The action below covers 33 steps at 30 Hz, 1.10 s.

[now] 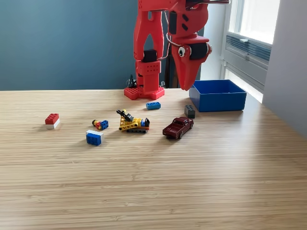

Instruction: Grasp a lego block and put it in the bin.

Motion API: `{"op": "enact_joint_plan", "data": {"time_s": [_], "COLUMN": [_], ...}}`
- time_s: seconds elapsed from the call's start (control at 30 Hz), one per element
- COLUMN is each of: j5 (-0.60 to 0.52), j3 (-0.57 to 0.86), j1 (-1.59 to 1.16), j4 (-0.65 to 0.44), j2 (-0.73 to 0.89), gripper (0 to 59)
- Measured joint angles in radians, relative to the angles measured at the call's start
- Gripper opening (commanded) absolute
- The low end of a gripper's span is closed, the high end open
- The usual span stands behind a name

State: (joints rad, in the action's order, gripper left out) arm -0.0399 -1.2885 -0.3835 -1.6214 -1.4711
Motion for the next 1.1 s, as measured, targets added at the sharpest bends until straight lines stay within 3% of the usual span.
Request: {"op": "enact_joint_plan", "data": {"time_s": [0.63,1.1], "j5": [-0.005,0.078], "j3": [-0.006,-0.155], "j1": [0.066,0.476], "j4": [0.066,0.236], "j2": [0.000,0.000], "gripper": [1.8,1.8]}}
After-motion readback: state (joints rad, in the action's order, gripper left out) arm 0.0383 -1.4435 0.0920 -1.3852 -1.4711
